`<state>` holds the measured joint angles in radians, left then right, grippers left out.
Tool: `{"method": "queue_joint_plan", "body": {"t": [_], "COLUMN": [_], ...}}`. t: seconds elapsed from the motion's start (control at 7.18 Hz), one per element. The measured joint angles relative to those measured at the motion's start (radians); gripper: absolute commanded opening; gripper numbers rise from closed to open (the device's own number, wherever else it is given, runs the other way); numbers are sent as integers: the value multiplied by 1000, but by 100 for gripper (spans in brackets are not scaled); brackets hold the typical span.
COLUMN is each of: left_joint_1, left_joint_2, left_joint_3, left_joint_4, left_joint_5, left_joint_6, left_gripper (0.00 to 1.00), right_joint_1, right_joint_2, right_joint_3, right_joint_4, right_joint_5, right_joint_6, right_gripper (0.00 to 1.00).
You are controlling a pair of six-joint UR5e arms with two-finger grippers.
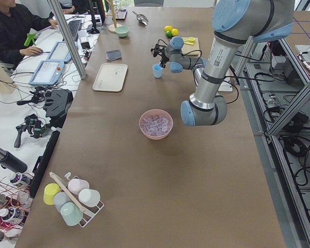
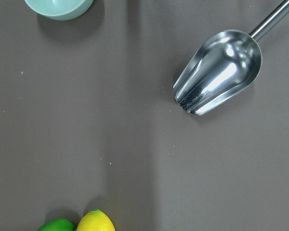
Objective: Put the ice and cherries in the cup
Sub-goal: 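Open the left gripper to drop the ice cube into the cup, then move the left gripper back over the ice bowl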
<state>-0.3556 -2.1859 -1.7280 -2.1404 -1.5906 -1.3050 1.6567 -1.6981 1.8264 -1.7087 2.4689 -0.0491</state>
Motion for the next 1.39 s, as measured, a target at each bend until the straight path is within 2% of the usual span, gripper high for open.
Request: {"method": "queue_joint_plan", "body": {"t": [0.14,0.28,0.7,0.84,1.11,1.39], "left_joint_1": [-3,-5,-22,-60,-207,-349], "left_joint_2": [-2,-4,-1,15,90,223], "left_joint_3": [2,7,1,-18,-103,-218], "left_joint_4": [1,2,2,7,53,88], "left_joint_5": [1,9,22,-17,-203,-353], "left_joint_6": [0,0,2,8,71,153], "left_gripper": [82,95,96,96,97,97], "right_joint_1": [0,0,0,0,0,0], "right_joint_2": [0,0,0,0,1,1], "right_joint_3": [0,0,0,2,3,5], "right_joint_4": [0,0,1,2,18,30], "right_joint_5": [4,17,45,46,46,47], "right_joint_6": [0,0,0,-1,-2,-2], "right_gripper": [100,100,100,100,100,100]}}
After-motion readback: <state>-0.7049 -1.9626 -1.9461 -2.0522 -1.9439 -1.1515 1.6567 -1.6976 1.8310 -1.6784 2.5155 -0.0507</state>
